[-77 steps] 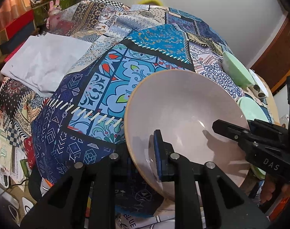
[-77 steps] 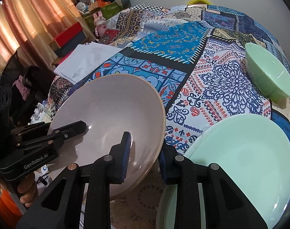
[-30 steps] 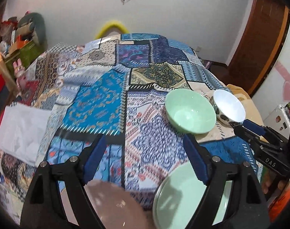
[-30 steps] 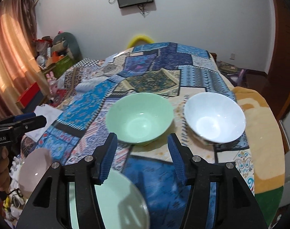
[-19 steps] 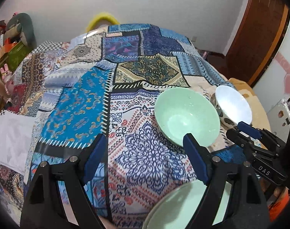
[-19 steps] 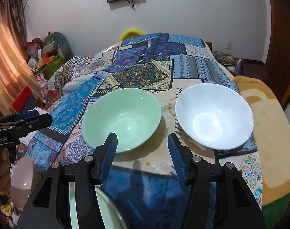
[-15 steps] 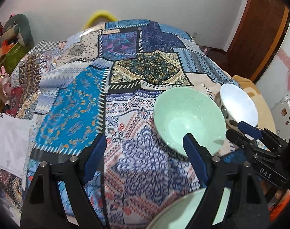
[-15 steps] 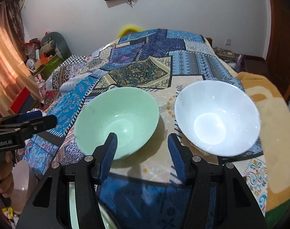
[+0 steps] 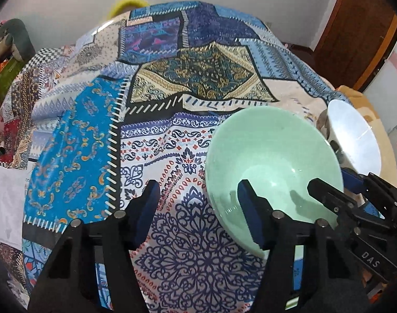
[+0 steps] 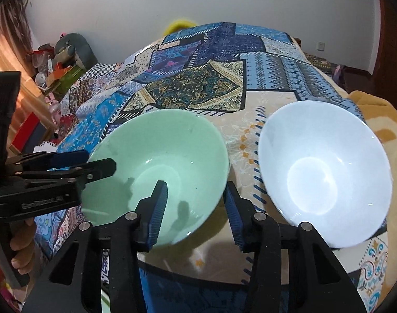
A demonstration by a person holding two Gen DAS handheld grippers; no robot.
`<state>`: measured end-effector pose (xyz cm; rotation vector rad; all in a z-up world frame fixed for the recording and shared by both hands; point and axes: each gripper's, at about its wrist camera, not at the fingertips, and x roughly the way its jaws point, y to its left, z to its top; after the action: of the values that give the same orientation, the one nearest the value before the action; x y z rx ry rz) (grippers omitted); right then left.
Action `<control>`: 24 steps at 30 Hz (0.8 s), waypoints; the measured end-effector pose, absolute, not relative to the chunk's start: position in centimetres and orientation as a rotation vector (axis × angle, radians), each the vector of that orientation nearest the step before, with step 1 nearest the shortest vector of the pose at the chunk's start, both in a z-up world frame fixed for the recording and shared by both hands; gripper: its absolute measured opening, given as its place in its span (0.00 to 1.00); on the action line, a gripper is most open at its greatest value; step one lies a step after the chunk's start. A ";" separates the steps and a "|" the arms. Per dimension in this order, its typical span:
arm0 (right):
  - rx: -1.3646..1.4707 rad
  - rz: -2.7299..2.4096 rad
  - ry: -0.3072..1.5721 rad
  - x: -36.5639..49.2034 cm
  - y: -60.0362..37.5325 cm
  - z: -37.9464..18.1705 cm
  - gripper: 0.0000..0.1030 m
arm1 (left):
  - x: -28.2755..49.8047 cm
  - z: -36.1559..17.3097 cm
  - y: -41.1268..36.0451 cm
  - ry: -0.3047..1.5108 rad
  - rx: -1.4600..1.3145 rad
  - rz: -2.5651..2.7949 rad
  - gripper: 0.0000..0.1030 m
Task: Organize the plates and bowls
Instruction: 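Grasp the rim of the mint green bowl with the left gripper, then lift the mint green bowl off the quilt with the left gripper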
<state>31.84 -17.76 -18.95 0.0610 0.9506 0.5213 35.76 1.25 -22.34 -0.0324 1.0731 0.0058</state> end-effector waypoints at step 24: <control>0.071 0.550 0.948 31.8 -17.7 -19.1 0.24 | 35.8 -23.5 -0.4 1.074 -0.008 -0.014 0.25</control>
<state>31.78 -17.65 -19.08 0.0708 0.9475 0.5504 35.77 -0.44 -23.50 -0.0079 1.0743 -0.0137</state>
